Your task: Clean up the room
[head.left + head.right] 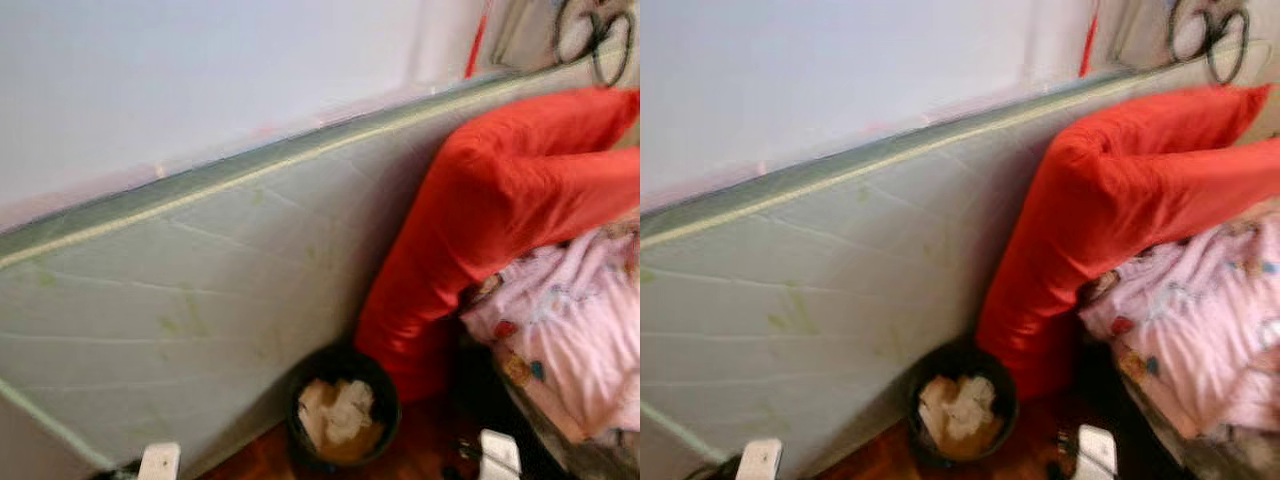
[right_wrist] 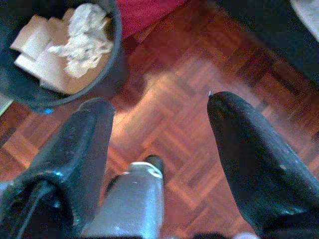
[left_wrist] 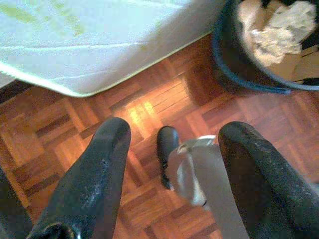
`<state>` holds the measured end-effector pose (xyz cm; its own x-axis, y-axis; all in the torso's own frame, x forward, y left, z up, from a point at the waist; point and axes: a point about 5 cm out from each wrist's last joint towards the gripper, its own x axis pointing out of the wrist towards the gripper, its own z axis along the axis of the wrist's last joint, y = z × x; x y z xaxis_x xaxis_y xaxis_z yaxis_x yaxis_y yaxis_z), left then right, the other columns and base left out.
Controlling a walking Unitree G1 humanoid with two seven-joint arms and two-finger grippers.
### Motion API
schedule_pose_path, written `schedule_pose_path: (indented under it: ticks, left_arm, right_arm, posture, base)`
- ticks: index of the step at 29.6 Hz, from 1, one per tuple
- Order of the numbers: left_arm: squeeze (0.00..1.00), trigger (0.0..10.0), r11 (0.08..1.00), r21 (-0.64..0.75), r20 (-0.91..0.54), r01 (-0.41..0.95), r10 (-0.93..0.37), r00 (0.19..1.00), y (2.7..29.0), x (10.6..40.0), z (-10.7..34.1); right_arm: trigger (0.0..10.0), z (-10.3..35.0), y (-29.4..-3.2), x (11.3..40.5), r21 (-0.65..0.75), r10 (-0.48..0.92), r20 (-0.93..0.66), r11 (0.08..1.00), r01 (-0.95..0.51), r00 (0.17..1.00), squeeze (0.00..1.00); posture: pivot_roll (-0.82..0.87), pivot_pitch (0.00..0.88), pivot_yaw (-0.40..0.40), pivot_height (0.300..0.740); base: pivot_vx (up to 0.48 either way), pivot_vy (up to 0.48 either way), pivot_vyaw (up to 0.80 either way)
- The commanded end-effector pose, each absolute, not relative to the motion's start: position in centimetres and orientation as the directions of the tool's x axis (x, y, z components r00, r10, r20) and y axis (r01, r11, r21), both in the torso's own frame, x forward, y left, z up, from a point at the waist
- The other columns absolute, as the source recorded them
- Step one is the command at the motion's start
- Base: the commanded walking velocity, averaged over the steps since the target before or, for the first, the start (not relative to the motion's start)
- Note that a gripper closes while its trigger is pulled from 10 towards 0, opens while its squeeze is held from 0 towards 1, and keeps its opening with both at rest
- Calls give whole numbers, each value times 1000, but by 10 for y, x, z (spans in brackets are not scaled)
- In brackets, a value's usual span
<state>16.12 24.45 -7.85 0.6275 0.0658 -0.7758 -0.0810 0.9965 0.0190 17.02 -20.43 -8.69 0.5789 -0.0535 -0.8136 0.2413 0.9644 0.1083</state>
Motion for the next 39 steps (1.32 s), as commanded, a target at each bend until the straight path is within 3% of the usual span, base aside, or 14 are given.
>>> schedule_pose_path:
  ticks: [1,7,32,39]
  left_arm:
    - [0,10000,997,3,-789,-79,51,612,239,158,-82]
    - [0,10000,997,2,-789,-77,50,613,239,158,-82]
    - [0,10000,997,4,-787,-75,49,615,240,160,-81]
    - [0,10000,997,3,-786,-74,48,616,239,160,-81]
  right_arm:
    - [10000,-87,-213,167,82,-79,-818,964,252,570,0]
    - [10000,-87,-214,167,76,-93,-819,960,268,566,0]
    - [10000,-87,-212,168,76,-95,-819,959,272,565,0]
    - [10000,-86,-213,169,78,-104,-811,956,283,575,0]
  posture:
    - [113,0,-15,740]
    - [106,0,-13,740]
    - [104,0,-4,740]
    - [101,0,-6,740]
  base:
    - [0,-480,0]
    - [0,-480,-71]
    - [0,-456,-745]
    - [0,-446,0]
